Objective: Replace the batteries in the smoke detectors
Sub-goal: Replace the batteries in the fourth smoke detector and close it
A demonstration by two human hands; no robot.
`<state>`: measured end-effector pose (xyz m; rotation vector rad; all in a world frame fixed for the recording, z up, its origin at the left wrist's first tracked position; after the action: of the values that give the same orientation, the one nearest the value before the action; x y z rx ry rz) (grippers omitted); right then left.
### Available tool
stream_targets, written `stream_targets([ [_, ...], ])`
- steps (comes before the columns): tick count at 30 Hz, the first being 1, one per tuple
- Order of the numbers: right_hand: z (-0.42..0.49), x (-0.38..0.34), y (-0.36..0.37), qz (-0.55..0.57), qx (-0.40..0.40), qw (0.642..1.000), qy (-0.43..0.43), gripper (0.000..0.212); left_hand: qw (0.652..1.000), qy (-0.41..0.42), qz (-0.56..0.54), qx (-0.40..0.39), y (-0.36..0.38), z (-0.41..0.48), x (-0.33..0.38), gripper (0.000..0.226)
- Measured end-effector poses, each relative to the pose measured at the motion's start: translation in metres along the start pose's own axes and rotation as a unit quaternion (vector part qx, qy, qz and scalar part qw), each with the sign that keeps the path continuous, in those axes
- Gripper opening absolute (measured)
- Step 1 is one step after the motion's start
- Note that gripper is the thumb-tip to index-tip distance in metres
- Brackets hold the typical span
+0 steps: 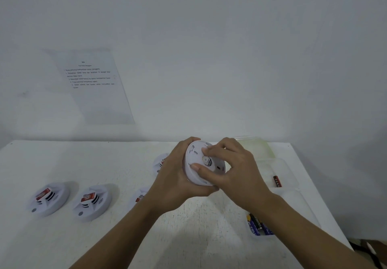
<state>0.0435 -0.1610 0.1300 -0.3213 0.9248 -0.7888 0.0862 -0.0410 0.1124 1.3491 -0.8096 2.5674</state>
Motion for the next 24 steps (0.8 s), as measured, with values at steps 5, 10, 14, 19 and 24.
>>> stream_targets([
  [5,-0.003,-0.003,0.004,-0.055,-0.020,0.998,-0.003,0.057,1.000,-0.008,0.005,0.009,0.002,-0.002,0.005,0.072],
  [10,0.003,-0.016,-0.003,-0.108,0.021,0.993,-0.035,0.050,1.000,0.011,0.003,0.022,0.001,0.000,0.015,0.076],
  [14,0.004,-0.018,0.001,-0.113,0.009,0.993,-0.031,0.050,1.000,0.013,-0.001,0.029,0.001,-0.002,0.015,0.080],
  [19,0.005,-0.009,-0.002,-0.003,-0.030,1.000,0.004,0.054,1.000,0.004,-0.022,0.008,-0.004,-0.003,0.007,0.083],
  [24,0.003,-0.002,-0.009,-0.002,-0.049,0.999,0.022,0.060,1.000,-0.021,0.004,0.005,-0.011,0.001,-0.003,0.086],
])
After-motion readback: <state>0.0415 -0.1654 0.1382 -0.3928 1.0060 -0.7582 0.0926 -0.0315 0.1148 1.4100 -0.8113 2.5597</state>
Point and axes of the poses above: each hand's wrist, its own z-axis towards the middle knuckle, its own y-axis out of the palm, x = y × z, the point moved 10 cm from there along z, towards the middle knuckle, and after that the axes turned 3 degrees about -z, right-handed, at the moved point
